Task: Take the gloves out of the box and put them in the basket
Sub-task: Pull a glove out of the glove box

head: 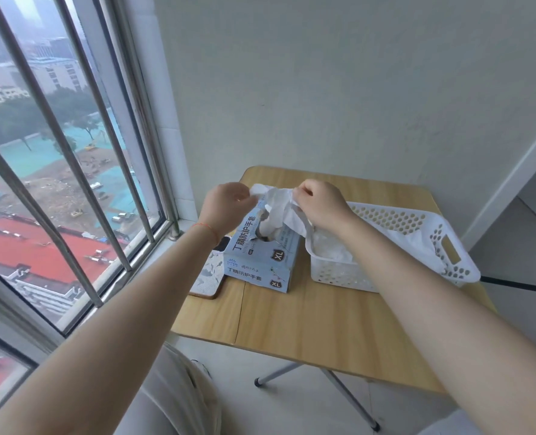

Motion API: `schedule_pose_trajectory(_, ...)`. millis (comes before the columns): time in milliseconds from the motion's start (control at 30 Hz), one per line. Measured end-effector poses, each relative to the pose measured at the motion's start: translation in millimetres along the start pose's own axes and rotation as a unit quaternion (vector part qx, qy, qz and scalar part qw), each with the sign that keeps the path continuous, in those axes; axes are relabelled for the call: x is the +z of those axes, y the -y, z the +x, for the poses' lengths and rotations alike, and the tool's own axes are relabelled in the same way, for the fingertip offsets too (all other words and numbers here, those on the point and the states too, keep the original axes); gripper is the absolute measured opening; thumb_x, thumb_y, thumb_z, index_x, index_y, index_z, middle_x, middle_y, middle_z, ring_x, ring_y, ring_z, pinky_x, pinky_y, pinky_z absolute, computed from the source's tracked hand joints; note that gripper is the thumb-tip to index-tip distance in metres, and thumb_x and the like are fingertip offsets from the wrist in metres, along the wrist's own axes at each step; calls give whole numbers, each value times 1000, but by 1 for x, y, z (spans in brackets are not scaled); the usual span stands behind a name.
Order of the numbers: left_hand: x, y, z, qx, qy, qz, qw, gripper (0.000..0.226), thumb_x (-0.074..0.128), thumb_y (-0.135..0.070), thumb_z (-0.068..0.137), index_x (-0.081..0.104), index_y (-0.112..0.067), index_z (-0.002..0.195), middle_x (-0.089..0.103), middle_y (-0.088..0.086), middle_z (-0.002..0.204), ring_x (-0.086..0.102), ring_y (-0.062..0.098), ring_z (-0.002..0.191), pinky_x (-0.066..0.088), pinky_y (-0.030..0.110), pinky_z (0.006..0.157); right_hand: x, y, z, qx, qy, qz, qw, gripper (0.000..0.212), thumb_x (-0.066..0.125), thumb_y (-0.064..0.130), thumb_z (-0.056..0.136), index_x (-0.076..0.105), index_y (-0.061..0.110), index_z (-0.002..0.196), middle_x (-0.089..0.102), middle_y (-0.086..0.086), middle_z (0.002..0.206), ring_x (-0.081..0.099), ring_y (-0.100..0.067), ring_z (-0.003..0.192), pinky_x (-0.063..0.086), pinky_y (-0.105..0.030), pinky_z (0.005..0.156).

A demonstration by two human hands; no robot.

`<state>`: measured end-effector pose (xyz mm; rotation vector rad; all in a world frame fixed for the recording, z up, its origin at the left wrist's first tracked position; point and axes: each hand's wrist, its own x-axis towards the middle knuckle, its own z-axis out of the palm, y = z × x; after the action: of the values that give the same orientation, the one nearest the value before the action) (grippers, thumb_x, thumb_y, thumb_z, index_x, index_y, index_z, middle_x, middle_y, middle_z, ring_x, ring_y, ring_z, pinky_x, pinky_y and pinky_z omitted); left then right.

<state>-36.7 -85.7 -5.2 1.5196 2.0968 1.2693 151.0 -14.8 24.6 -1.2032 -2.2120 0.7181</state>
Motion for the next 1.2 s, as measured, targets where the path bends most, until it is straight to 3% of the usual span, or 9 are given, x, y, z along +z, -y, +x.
schedule_pose_trajectory(133, -9, -18, -2, -84, 29, -203, 975, 25, 72, -35, 82, 71, -10, 85, 64, 4, 85, 56, 15, 78, 48, 30, 74, -1, -5, 0, 16, -6, -78, 997, 33, 41, 31, 97, 43, 16, 68, 51, 0, 71, 48, -22, 70, 38, -34, 70)
schedule_pose_trajectory(300, -10, -40, -5, -70, 80, -255, 961, 10, 64, -22, 85, 73, -19, 80, 69, 1, 97, 61, 14, 98, 50, 35, 91, -4, 3, -6, -38, 17, -31, 999, 52, 57, 68, 79, 57, 23, 106, 56, 6, 104, 54, -12, 94, 43, -33, 84)
schedule_pose_trajectory(433, -12, -61, -11, -23, 124, -288, 949, 8, 68, -28, 81, 73, -22, 82, 70, -3, 97, 62, 13, 104, 45, 35, 96, -2, 8, -8, -27, 40, -25, 999, 25, 62, 42, 88, 56, 19, 94, 55, 7, 87, 53, -12, 79, 41, -27, 65)
schedule_pose_trajectory(567, -12, -65, -11, -33, 118, -310, 943, 41, 65, -31, 73, 66, -25, 114, 69, -4, 111, 63, 9, 105, 45, 32, 96, -14, 9, -4, 58, 12, 184, 981, 17, 46, 13, 85, 60, 3, 81, 52, -4, 73, 48, -19, 66, 35, -27, 56)
schedule_pose_trajectory(700, -11, -52, -14, -41, 215, -277, 936, 48, 67, -26, 73, 67, -20, 121, 68, 7, 121, 66, 21, 105, 49, 40, 94, -33, 12, -7, 108, 26, 357, 928, 18, 58, 28, 85, 58, 18, 71, 49, 2, 62, 44, -17, 57, 32, -24, 53)
schedule_pose_trajectory(867, -8, -42, -23, -53, 284, -270, 918, 57, 76, -36, 73, 66, -1, 116, 68, 14, 107, 65, 26, 97, 48, 48, 97, -42, 13, -11, 139, 17, 451, 881, 15, 57, 19, 86, 58, 13, 72, 59, -1, 65, 56, -19, 58, 42, -25, 57)
schedule_pose_trajectory(967, -12, -42, -26, -62, 311, -264, 911, 30, 75, -25, 80, 71, -7, 104, 69, 12, 101, 65, 24, 93, 54, 41, 94, -43, 7, -9, 176, -17, 480, 860, 8, 57, 17, 80, 59, 12, 75, 63, -2, 69, 60, -20, 62, 48, -29, 62)
schedule_pose_trajectory(1100, -19, -40, -26, -101, 236, -301, 919, 24, 72, -18, 85, 70, -4, 105, 67, 12, 96, 64, 23, 87, 58, 32, 82, -42, -4, -5, 213, -55, 463, 859, 13, 58, 23, 74, 66, 13, 73, 66, -10, 88, 65, -29, 82, 55, -43, 79)
schedule_pose_trajectory(1200, -28, -43, -23, -139, 142, -366, 909, 24, 68, -18, 87, 68, -1, 104, 63, 13, 92, 61, 25, 82, 55, 29, 72, -40, -1, -11, 227, -22, 346, 910, 5, 60, 17, 74, 63, 14, 76, 57, -8, 76, 56, -24, 62, 46, -28, 58)
